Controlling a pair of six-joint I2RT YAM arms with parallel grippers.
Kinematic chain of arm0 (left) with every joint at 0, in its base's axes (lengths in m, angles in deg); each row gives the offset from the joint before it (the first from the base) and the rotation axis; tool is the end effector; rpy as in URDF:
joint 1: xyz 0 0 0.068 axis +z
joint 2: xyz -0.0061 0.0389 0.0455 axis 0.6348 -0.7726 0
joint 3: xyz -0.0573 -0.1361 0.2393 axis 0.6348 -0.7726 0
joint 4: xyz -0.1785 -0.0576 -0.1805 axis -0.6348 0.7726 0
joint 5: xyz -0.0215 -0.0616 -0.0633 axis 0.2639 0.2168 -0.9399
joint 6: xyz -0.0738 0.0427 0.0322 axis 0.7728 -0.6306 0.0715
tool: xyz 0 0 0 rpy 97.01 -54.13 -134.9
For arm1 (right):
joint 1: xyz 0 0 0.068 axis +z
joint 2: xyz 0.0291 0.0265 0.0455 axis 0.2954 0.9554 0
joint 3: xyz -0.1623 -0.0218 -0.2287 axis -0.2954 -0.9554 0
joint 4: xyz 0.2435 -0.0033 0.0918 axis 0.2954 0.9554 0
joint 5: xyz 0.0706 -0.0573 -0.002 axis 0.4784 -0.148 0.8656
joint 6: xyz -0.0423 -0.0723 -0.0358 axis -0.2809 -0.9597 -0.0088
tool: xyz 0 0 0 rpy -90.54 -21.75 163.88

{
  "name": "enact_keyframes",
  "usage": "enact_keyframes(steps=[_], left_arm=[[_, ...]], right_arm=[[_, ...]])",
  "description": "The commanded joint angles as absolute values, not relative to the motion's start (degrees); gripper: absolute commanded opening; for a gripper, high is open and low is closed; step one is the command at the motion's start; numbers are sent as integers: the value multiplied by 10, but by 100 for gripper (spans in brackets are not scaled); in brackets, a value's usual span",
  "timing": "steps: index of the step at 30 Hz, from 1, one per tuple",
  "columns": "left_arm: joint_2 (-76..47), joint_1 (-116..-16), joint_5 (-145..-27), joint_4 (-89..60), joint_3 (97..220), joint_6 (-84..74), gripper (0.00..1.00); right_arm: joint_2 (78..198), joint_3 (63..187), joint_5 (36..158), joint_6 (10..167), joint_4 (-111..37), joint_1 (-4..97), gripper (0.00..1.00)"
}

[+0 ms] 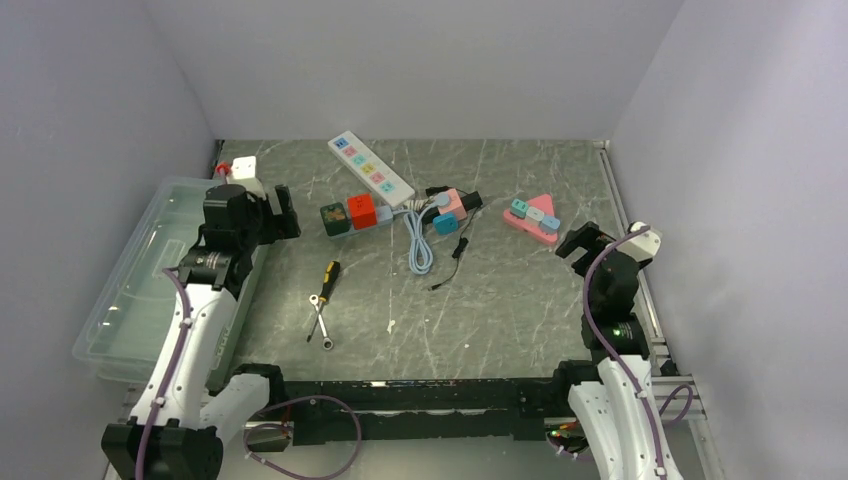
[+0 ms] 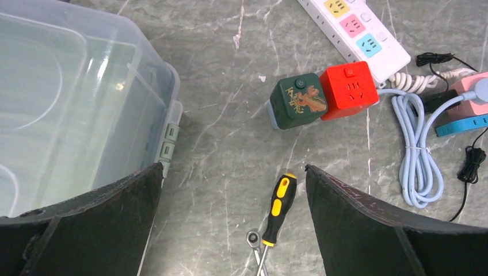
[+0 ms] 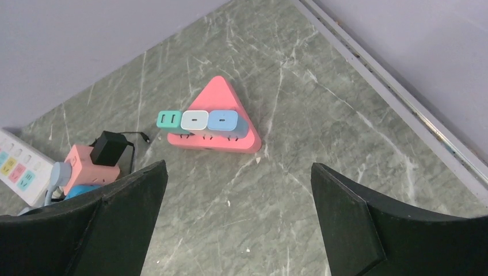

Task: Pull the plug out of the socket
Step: Move the socket to the center of the board.

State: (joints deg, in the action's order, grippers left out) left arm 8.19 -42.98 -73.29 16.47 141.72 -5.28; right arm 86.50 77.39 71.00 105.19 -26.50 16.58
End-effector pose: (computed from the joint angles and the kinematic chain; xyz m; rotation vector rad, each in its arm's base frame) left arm 0.2369 -0.0082 0.3309 -0.1792 2.0262 -0.0760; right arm 0.1755 -0.0270 0.2683 0.5877 1.6811 0.0063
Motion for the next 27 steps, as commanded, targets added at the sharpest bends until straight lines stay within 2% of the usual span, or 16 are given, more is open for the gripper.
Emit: enact_keyframes(steps=[1,8,14,19,27], left_arm=[[67,-432,-726,158,1441,-36,99],[28,-432,-708,176,1460,-33,99],[-45,-436,-804,167,1510,4,99],[-148,-448,-874,157,1546,57,99],[-313,-456,-907,159,1602,103,99]], right_arm=[[872,794,715,1044,-274,167,100],[889,798,823,1011,-291,167,99],[937,804,908,1000,-299,168,97],[959,806,902,998,-297,169,96],[937,790,892,1004,-298,168,97]])
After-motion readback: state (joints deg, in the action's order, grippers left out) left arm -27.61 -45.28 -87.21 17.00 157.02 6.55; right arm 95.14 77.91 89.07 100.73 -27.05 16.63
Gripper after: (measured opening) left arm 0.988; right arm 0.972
